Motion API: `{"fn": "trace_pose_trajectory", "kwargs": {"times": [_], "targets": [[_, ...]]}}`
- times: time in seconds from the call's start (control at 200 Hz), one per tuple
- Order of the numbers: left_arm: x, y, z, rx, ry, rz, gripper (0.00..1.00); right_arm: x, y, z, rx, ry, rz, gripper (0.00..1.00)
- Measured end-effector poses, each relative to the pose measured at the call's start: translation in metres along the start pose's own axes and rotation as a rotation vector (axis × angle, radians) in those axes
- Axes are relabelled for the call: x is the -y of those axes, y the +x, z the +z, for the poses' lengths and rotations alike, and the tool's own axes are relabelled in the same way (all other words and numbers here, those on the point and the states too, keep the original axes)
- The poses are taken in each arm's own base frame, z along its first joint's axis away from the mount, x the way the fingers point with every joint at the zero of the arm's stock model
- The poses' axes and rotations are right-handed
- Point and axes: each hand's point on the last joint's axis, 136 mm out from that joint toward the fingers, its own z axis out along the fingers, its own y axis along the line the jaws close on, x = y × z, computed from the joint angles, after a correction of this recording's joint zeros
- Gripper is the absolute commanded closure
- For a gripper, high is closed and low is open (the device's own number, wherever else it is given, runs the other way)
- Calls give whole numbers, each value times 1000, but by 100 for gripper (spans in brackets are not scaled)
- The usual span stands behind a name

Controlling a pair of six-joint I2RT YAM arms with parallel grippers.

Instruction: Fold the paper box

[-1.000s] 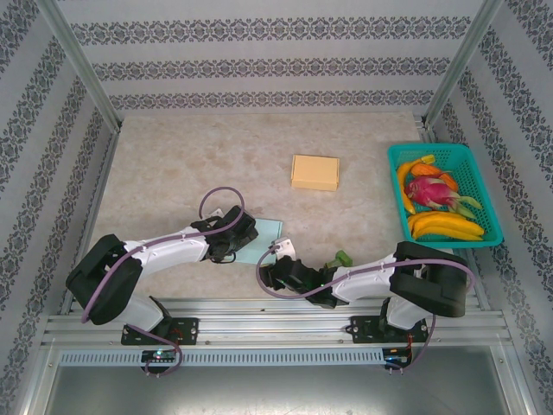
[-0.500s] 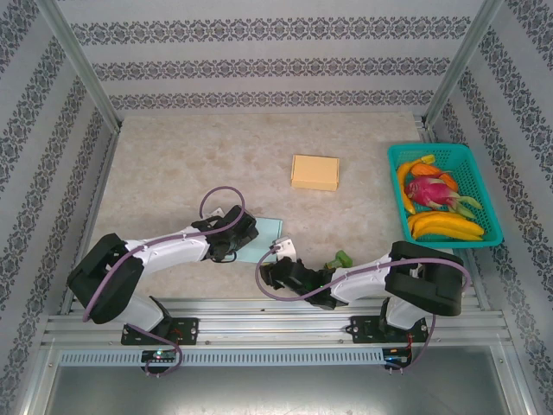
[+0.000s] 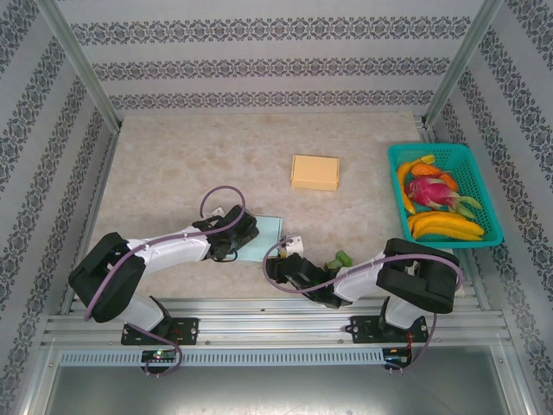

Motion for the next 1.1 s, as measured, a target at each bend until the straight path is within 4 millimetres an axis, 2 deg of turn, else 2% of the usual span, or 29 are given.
{"fn": "trace_pose_trajectory", "kwargs": {"times": [0.26, 0.6, 1.099], "targets": [[0, -1, 0, 5, 0, 0, 7, 4, -2, 1, 18, 17, 10, 59], [2, -1, 2, 7, 6, -2, 7, 14, -2, 10, 43, 79, -64, 59], [8, -2, 6, 14, 20, -13, 7, 27, -10, 11, 82, 157, -150, 48]]}}
